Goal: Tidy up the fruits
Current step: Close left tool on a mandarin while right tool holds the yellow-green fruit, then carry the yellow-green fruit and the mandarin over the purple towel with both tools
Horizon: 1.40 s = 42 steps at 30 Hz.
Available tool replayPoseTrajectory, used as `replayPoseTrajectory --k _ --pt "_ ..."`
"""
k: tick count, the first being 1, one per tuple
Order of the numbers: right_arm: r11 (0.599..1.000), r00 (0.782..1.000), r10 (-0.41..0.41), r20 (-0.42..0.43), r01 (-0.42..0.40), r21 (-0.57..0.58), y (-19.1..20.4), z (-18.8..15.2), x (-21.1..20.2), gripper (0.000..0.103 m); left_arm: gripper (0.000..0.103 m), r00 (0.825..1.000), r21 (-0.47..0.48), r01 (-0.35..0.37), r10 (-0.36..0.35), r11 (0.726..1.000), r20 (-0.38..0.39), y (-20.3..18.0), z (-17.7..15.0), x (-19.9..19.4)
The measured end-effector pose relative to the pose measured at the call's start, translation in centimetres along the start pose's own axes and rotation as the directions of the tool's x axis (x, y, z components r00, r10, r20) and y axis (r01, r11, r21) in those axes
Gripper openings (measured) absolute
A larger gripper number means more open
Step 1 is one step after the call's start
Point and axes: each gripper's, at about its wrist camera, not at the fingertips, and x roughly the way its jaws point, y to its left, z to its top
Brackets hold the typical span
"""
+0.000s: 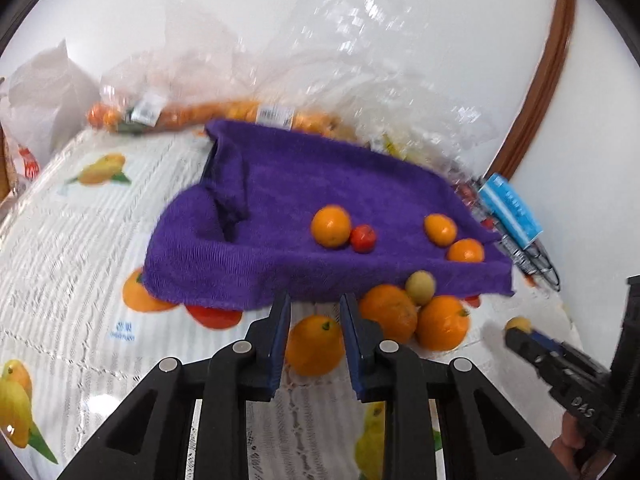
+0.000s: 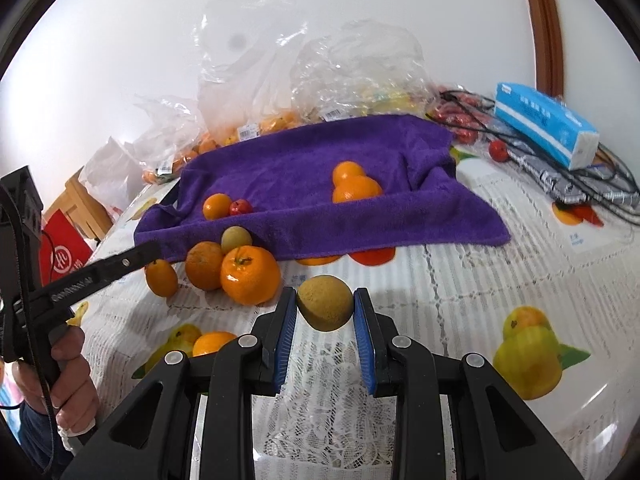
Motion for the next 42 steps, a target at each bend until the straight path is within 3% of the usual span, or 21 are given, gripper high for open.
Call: replayPoseTrajectory --k 4,6,9,11,12,28,36,42 --pt "1.0 1.0 -0.002 0.001 0.002 -0.006 0.2 0.1 0.0 0.029 0.039 0.996 -0.032 0.002 -0.004 0.999 -0.084 0.4 0.1 1.5" --pt "1.0 1.0 -0.001 -0.003 0.001 -0.003 0.2 0.0 0.1 0.029 0.043 0.996 -0.01 -0.016 0.015 1.0 -0.084 0.0 0.1 1.6" --pt "1.0 1.0 -0.004 -0.015 0.004 -0.004 0.2 -0.4 0.4 0.029 0.042 0.995 0.042 -0.047 0.051 0.998 -0.083 -1.0 -0.1 1.9" --pt "1.0 1.0 -0.006 -0.018 0.006 -0.007 0.2 -0.5 0.4 0.029 0.03 0.995 0.082 -0.057 0.063 0.995 -0.082 -1.8 -0.3 2.0" --pt "1.0 1.0 -0.009 -0.016 0.009 -0.01 0.2 -0.5 0.3 0.029 0.03 0.995 0.086 -0.04 0.047 0.995 -0.084 -1.9 -0.3 2.0" --pt "0.998 0.998 -0.034 0.048 0.036 -0.042 0.2 1.0 -1.8 0.029 0.03 1.0 0.043 -0.007 0.007 0.999 0.009 -1.5 0.1 -1.3" --pt "0.997 0.995 -0.048 0.093 0.053 -0.05 0.4 3.3 -2.3 0.029 0.03 0.993 0.036 -0.001 -0.004 0.999 0.122 -2.0 3.5 -4.5" --pt "0.996 0.992 -0.046 0.119 0.054 -0.065 1.2 5.4 -1.7 0.029 0.03 0.986 0.043 -0.017 0.009 0.999 0.166 -2.3 6.0 -4.5"
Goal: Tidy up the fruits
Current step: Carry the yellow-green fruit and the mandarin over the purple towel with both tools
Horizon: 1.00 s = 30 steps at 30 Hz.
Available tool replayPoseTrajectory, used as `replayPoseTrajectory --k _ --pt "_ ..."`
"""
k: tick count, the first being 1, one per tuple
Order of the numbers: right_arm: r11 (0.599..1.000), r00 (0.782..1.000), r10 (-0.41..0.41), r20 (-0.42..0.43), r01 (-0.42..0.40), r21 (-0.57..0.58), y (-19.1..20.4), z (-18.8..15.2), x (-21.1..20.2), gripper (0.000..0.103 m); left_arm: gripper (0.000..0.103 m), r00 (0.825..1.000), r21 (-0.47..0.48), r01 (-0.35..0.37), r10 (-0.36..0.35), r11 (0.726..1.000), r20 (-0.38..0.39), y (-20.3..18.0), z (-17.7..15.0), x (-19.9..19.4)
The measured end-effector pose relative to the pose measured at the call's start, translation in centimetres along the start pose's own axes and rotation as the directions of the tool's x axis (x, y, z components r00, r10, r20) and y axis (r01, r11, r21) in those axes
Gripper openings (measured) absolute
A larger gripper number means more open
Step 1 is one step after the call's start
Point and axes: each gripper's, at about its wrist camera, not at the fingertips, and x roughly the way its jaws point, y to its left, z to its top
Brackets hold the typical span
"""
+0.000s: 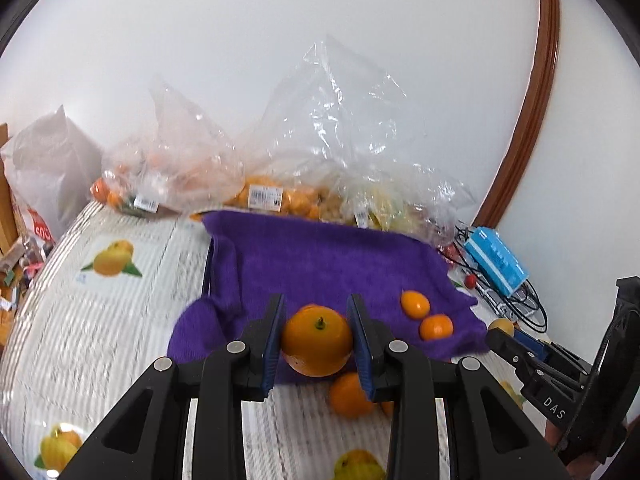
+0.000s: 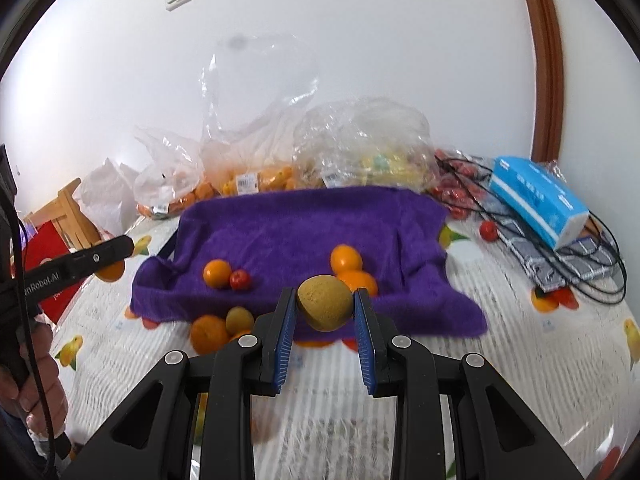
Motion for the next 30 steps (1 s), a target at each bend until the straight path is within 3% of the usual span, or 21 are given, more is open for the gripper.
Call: replayPoseTrajectory --k 16,24,30 --pt "0.997 0.996 0.058 0.073 -0.055 -0.052 2.2 6.1 4.7 0.029 0.03 0.998 -0.025 -0.067 0.067 0.997 0.015 1.8 2.3 5.5" --pt "0.998 0.999 0.05 -0.015 -0.05 -0.044 1.0 4.4 8.1 0.029 0.03 0.997 -0.061 -0.077 0.076 0.995 -0.023 3.7 0.7 7.5" --pt "1.0 1.0 0.004 0.017 -0.004 -0.003 -0.9 4.4 7.9 0.029 0.03 0.997 -0.05 -0.079 0.078 0.996 -0.026 3.7 0.4 8.1"
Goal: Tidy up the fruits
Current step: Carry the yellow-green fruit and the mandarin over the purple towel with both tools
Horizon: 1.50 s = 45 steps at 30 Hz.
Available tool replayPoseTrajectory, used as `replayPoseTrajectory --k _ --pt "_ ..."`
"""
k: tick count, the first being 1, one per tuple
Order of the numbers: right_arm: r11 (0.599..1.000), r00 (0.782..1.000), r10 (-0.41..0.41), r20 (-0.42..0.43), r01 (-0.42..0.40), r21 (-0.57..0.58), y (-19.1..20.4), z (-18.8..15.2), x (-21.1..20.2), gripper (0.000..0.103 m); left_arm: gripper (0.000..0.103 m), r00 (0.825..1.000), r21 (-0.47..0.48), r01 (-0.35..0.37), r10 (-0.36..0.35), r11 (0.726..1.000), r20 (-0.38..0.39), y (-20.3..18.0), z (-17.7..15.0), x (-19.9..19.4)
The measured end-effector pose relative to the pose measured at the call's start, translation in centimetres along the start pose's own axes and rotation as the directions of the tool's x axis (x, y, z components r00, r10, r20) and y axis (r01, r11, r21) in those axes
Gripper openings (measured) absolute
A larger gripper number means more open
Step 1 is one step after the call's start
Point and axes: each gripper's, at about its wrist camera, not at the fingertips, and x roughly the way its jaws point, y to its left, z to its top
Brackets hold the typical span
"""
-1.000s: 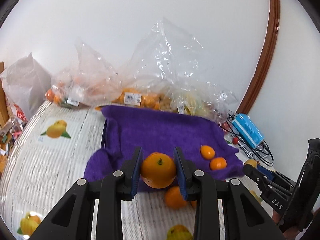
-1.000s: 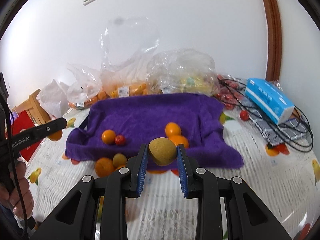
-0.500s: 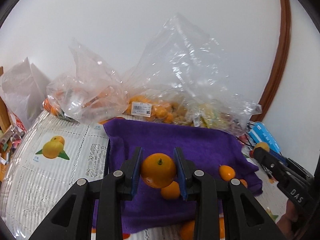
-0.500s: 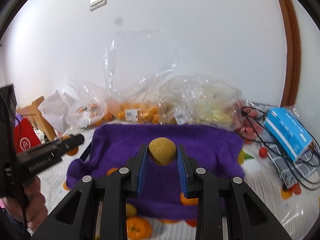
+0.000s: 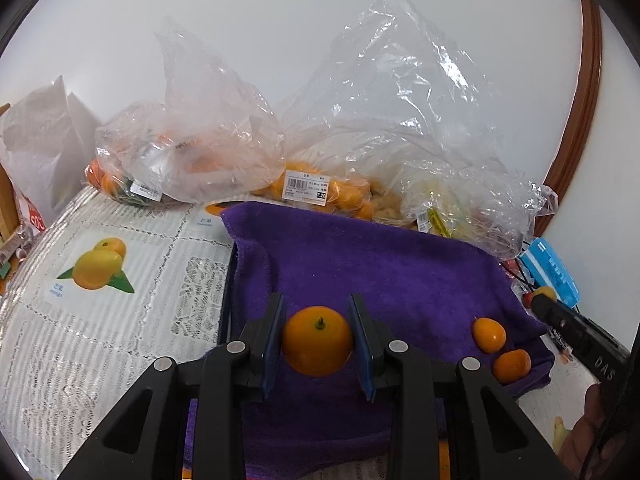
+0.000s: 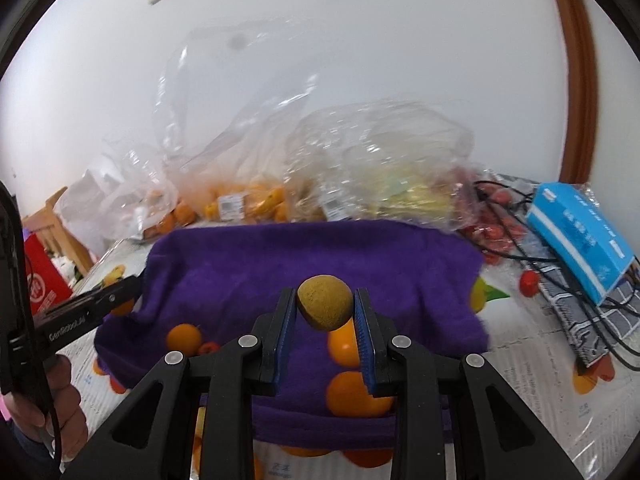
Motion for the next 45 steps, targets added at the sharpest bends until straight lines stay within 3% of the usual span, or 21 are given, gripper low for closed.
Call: replayPoseTrajectory --k 10,19,30,45 --pt "0.998 1.0 -0.027 0.009 0.027 0.055 -2.0 0.2 0.5 0.029 0.03 1.0 0.018 0.02 -0.02 1.0 -0.008 -0.4 -0.4 0.5" --pt "1.0 0.999 0.009 -0.042 -0.009 0.0 -0.3 -0.9 2.1 0.029 0.03 0.999 0.014 0.036 -0.036 0.999 -0.027 -0.5 -0.6 0.9" --pt "0.998 0.994 -0.012 -0.109 0.006 -0.059 1.1 -2.0 3.8 0.029 0.03 0.998 0.028 0.03 -0.028 0.999 -0.054 -0.9 -0.7 1.6" --pt "0.998 0.994 -0.009 -0.112 0.003 -0.055 1.0 -1.9 3.8 0.029 0.03 0.996 0.041 0.027 -0.024 0.999 -0.084 -1.3 -1.1 2.3"
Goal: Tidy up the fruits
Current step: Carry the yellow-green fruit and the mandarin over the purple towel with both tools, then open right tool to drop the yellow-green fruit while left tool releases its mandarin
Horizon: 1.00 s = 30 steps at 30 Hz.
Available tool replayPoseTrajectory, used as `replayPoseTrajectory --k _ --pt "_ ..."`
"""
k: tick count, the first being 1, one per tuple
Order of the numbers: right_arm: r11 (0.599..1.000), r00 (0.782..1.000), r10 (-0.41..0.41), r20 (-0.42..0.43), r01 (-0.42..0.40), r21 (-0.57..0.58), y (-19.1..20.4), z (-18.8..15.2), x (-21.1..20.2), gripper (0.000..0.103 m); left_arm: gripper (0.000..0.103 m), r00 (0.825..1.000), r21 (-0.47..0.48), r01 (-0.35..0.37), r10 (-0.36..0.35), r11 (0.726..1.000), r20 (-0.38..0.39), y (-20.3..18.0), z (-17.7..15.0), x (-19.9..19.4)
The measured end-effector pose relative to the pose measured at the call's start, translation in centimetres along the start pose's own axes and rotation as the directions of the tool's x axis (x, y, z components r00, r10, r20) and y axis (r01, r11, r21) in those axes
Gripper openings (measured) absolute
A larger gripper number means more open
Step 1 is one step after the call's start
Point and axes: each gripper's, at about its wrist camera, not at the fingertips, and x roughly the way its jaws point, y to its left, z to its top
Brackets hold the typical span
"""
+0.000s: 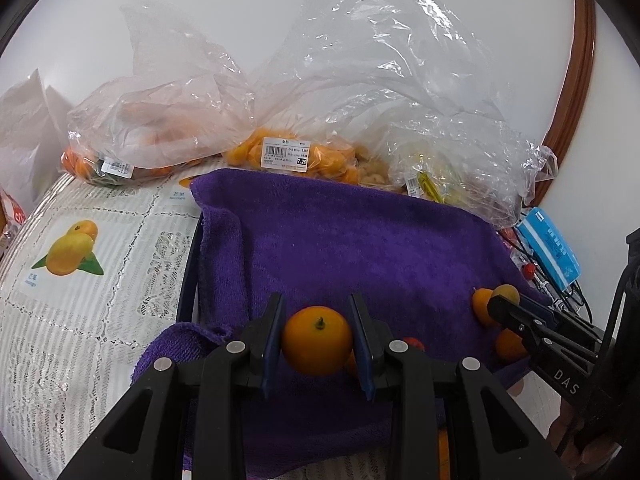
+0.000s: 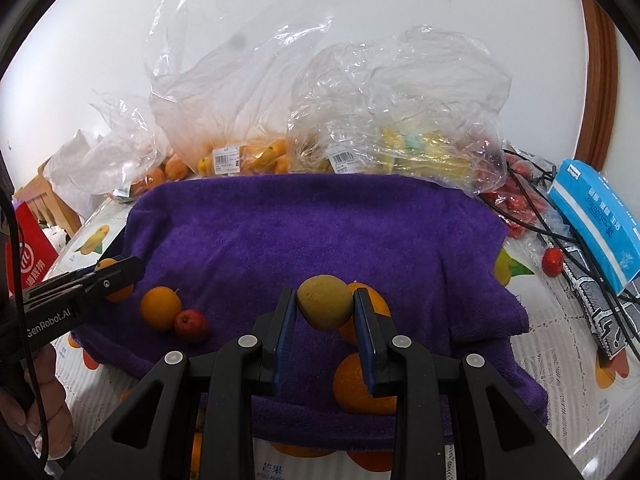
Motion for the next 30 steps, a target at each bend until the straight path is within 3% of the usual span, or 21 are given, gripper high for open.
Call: replayPoseTrajectory --k 30 --pt "0.998 0.999 -0.049 -0.003 0.049 -0.037 0.3 0.05 0.08 0.032 0.03 0.999 0.022 0.018 -0.017 1.0 -0.038 -0.56 -0.22 0.6"
